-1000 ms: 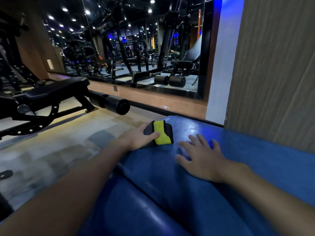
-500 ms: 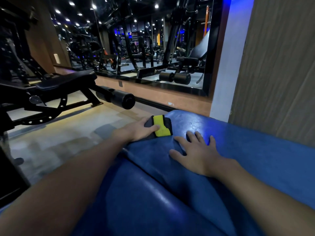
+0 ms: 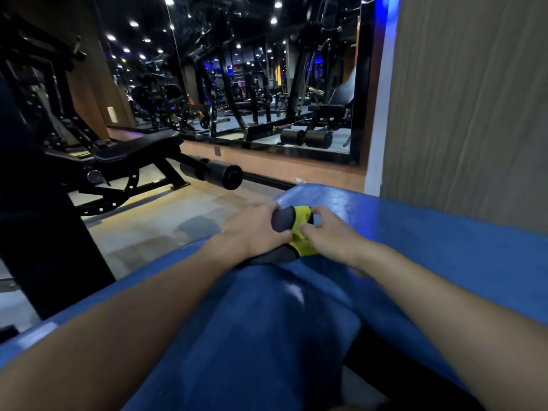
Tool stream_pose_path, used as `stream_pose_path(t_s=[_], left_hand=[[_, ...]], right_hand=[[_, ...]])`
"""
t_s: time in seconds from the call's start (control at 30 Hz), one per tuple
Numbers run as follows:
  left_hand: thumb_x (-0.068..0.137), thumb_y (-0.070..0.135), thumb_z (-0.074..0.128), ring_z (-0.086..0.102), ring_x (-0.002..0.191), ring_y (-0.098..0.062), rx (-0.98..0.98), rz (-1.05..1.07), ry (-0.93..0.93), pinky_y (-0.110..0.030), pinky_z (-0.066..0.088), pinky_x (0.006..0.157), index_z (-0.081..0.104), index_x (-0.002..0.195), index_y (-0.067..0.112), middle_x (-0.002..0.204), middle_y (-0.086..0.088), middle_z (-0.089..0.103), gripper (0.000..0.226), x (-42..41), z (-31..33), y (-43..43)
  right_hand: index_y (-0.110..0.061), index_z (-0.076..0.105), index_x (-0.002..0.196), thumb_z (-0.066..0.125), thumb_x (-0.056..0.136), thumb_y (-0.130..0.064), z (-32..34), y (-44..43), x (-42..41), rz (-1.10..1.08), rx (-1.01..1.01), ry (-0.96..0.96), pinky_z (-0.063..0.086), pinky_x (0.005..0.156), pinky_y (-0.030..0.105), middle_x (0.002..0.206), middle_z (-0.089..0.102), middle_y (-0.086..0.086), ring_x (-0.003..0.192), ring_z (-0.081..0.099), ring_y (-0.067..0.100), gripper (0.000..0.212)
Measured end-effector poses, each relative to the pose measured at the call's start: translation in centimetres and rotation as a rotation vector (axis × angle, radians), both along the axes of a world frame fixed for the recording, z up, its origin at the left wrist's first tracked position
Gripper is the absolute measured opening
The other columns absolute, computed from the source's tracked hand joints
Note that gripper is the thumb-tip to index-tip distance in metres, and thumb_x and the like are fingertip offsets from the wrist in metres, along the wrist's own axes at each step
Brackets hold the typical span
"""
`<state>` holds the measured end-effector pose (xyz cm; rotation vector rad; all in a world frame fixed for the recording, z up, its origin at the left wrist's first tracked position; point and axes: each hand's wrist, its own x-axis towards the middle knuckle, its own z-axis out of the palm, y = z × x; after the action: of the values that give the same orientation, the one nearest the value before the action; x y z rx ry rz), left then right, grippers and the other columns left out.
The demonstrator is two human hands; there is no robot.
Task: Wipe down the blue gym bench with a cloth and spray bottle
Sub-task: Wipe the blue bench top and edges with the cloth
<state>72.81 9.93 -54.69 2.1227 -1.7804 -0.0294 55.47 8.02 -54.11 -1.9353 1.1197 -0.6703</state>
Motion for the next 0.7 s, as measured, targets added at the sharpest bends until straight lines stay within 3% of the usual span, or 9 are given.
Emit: stream_pose_path(t_s=[0.07,0.13,0.2,0.3,0.4,0.47,0.53,0.6,0.7], left_hand=[[0.078,0.054,0.072,0.061,0.104,-0.026,-0.028,-0.027,0.061,-0.039,0.049,0.087,0.053,0.121,0.025,0.112,-0.002,0.065,0.055,-0.5,-0.1,0.9],[0.077,0.057,0.075,0.06,0.105,-0.023,-0.063,-0.054,0.159,-0.041,0.049,0.092,0.05,0.127,0.025,0.113,0.0,0.064,0.065,-0.7,-0.1,1.7],[0.079,0.054,0.077,0.061,0.102,-0.019,-0.114,-0.091,0.238,-0.039,0.049,0.091,0.052,0.124,0.022,0.107,0.004,0.063,0.061,-1.3,0.2,2.3],[0.082,0.048,0.077,0.065,0.098,-0.016,-0.219,-0.163,0.356,-0.038,0.053,0.087,0.057,0.119,0.018,0.104,0.004,0.066,0.051,-2.9,1.4,2.6],[0.091,0.041,0.07,0.064,0.099,-0.014,-0.263,-0.22,0.417,-0.033,0.053,0.086,0.058,0.122,0.015,0.109,0.001,0.066,0.043,-4.5,2.8,2.3],[0.097,0.039,0.062,0.063,0.102,-0.015,-0.284,-0.211,0.437,-0.032,0.051,0.089,0.058,0.124,0.013,0.113,-0.001,0.066,0.038,-5.0,3.1,1.8],[0.103,0.034,0.053,0.063,0.103,-0.014,-0.306,-0.175,0.457,-0.028,0.049,0.089,0.059,0.125,0.011,0.114,-0.003,0.066,0.033,-5.0,3.1,1.5],[0.106,0.028,0.046,0.061,0.093,-0.004,-0.303,-0.11,0.515,-0.015,0.046,0.077,0.06,0.123,0.014,0.107,0.002,0.066,0.027,-4.5,3.4,1.5],[0.103,0.015,0.051,0.055,0.078,0.004,-0.369,-0.021,0.551,-0.007,0.041,0.065,0.059,0.117,0.017,0.092,0.009,0.059,0.017,-3.4,4.1,2.2]], right_hand=[[-0.022,0.046,0.116,0.053,0.098,-0.019,0.2,0.8,-0.6,-0.06,0.107,-0.071,0.048,0.087,0.028,0.087,0.049,-0.008,0.095,0.051,0.016,0.02],[-0.012,0.038,0.137,0.06,0.094,-0.02,0.1,1.5,-1.4,-0.095,0.3,-0.2,0.053,0.092,0.038,0.092,0.052,-0.006,0.097,0.057,0.019,0.048],[-0.006,0.041,0.137,0.07,0.09,-0.021,-0.1,1.5,-2.1,-0.133,0.454,-0.343,0.052,0.077,0.034,0.097,0.063,0.002,0.088,0.061,0.019,0.057],[-0.009,0.055,0.125,0.078,0.084,-0.027,0.4,1.6,-3.5,-0.172,0.555,-0.505,0.043,0.063,0.032,0.08,0.065,0.004,0.067,0.058,0.017,0.05],[-0.012,0.056,0.128,0.086,0.074,-0.033,1.7,0.6,-4.5,-0.106,0.606,-0.557,0.057,0.07,0.045,0.105,0.071,0.01,0.085,0.067,0.027,0.065],[-0.011,0.062,0.12,0.084,0.075,-0.031,2.5,-0.7,-4.4,-0.037,0.598,-0.559,0.058,0.079,0.054,0.109,0.073,0.011,0.094,0.07,0.029,0.054],[-0.014,0.067,0.104,0.077,0.084,-0.03,3.0,-1.8,-3.9,0.05,0.621,-0.522,0.06,0.079,0.049,0.097,0.074,0.009,0.089,0.071,0.025,0.028],[-0.015,0.067,0.096,0.071,0.091,-0.026,2.9,-2.9,-2.9,0.092,0.62,-0.447,0.061,0.069,0.036,0.085,0.073,0.005,0.076,0.07,0.019,0.013],[-0.009,0.067,0.11,0.071,0.09,-0.016,2.3,-4.7,-1.1,0.025,0.565,-0.476,0.06,0.07,0.033,0.09,0.073,0.007,0.071,0.069,0.017,0.022]])
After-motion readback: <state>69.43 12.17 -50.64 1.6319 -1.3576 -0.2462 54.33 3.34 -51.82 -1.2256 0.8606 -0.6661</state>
